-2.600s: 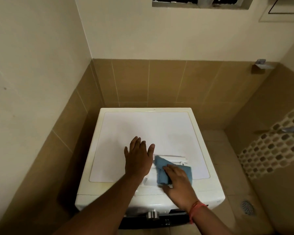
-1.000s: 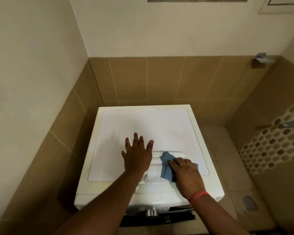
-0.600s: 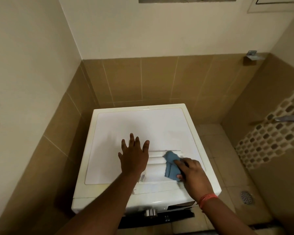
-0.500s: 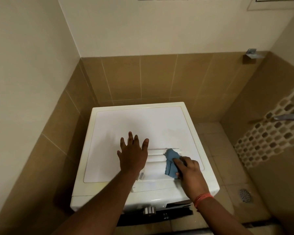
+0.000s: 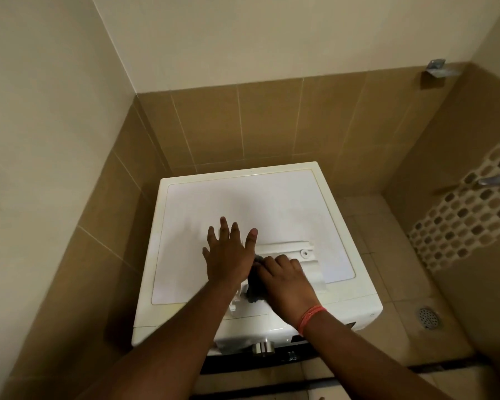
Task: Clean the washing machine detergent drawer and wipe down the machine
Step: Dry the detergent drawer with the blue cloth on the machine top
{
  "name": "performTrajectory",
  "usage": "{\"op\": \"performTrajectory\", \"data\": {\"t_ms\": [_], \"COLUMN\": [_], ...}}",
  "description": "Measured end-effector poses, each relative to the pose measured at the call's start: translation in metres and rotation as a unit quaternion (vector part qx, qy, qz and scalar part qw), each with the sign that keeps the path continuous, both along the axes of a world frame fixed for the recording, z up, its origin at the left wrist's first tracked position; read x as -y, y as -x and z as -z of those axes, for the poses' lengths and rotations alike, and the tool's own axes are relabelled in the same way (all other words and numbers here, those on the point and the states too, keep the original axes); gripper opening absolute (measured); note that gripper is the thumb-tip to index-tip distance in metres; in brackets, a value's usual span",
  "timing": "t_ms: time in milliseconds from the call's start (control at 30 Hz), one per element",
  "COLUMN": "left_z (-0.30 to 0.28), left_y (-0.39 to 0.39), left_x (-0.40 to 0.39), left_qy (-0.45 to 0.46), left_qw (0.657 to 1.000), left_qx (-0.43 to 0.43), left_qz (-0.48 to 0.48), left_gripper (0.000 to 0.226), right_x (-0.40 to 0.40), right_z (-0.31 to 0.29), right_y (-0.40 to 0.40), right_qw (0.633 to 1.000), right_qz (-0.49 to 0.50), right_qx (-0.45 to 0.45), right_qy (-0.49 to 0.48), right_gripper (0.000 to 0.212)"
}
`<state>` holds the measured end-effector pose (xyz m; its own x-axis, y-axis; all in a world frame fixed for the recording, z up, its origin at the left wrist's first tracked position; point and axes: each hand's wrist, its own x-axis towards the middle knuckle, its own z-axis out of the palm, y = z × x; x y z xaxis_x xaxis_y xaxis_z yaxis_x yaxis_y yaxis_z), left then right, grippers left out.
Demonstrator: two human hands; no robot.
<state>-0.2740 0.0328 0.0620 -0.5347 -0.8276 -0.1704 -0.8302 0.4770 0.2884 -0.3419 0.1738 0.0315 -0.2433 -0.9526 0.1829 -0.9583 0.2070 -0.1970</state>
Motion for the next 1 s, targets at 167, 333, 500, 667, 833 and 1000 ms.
{"op": "performTrajectory", "data": {"t_ms": [167,333,500,667,833,1000], "left_z": [0.001,0.001,0.0,0.0,0.001,0.002], "left_y": [0.001,0.001,0.002,0.003,0.002,0.003], "left_x": [0.0,-0.001,0.001,0.0,0.002,0.002], "left_qy": [0.011,0.007,0.004,-0.008,-0.006,0.017], "left_qw": [1.0,1.0,1.0,1.0,1.0,1.0], "left_qx": [0.005,-0.003,-0.001,-0.014,-0.003,0.014], "left_qz": [0.002,-0.001,-0.015,-0.017,-0.009,-0.005], "left_gripper": [0.091,0.092,0.088,0.086,0.082,0.081], "right_x": [-0.042,-0.039,-0.011,0.015,0.011,-0.024], "right_z": [0.004,0.001,0.001,0.001,-0.002,-0.001], "right_y": [0.046,0.051,0.025,-0.011,0.003,0.043], "right_qw": [0.997,0.993,0.996,0.999,0.998,0.991], "right_qz": [0.066,0.075,0.036,0.004,0.05,0.111], "right_qx": [-0.023,-0.059,-0.065,-0.035,0.018,0.023], "right_qy": [-0.036,-0.074,-0.052,-0.033,-0.027,-0.064], "right_gripper": [0.066,0.061,0.054,0.046,0.065,0.072]}}
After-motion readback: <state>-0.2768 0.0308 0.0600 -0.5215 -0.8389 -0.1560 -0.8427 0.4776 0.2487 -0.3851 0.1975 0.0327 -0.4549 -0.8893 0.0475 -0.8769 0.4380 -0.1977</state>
